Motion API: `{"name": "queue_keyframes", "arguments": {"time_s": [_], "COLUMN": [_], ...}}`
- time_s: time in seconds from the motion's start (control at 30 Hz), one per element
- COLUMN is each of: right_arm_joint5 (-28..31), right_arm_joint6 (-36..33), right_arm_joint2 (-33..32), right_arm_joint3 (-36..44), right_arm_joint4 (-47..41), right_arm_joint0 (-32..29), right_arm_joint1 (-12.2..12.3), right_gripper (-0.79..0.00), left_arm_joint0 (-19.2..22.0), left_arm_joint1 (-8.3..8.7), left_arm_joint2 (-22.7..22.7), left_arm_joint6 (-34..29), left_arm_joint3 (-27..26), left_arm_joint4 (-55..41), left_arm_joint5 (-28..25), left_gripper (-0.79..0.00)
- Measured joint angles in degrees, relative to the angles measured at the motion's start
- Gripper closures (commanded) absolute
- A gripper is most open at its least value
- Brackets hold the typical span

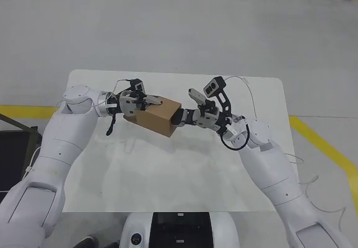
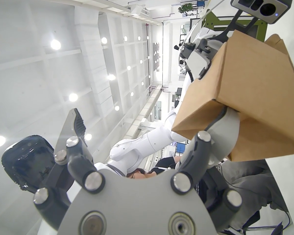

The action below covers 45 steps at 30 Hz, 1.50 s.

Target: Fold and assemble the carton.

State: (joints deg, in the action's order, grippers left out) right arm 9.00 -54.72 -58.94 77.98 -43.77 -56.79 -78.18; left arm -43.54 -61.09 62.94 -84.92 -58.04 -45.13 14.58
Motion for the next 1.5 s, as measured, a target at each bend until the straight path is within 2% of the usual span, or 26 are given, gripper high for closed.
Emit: {"name": "queue_keyframes", "arguments": {"time_s": [0.43, 0.7, 0.9, 1.13, 1.3, 1.5], "right_arm_joint5": [0.1, -1.6, -2.5, 4.7, 11.8, 18.5], "right_arm_joint6": [-0.1, -0.3, -2.5, -4.6, -6.9, -8.4], "right_arm_joint2": [-1.6, -4.0, -4.8, -7.7, -9.6, -9.7], "right_arm_joint3": [0.9, 3.3, 3.4, 3.1, 3.3, 2.2], "right_arm_joint4": [0.5, 2.8, 7.1, 14.8, 22.7, 27.8], "right_arm_joint0": [-0.5, -2.2, -2.2, -2.9, -3.4, -3.2], "right_arm_joint1": [0.2, 1.0, 1.7, 2.8, 3.8, 4.4], "right_gripper": [-0.785, -0.785, -0.785, -0.785, -0.785, -0.785], "left_arm_joint0": [0.2, 1.2, 2.7, 4.4, 5.5, 7.3], "left_arm_joint1": [0.09, 0.38, 0.94, 3.15, 5.02, 6.87], "left_arm_joint2": [0.3, 0.7, -1.1, -5.4, -9.4, -14.8], "left_arm_joint6": [0.7, -1.8, -3.1, -3.1, -3.1, -3.1], "left_arm_joint3": [0.6, 2.9, 3.8, 3.5, 2.9, 1.5], "left_arm_joint4": [-0.1, 0.7, 1.4, 0.0, -3.7, -8.7], "left_arm_joint5": [-0.3, -1.5, -3.0, -3.8, -3.5, -2.2], "left_gripper": [0.000, 0.000, 0.000, 0.000, 0.000, 0.000]}}
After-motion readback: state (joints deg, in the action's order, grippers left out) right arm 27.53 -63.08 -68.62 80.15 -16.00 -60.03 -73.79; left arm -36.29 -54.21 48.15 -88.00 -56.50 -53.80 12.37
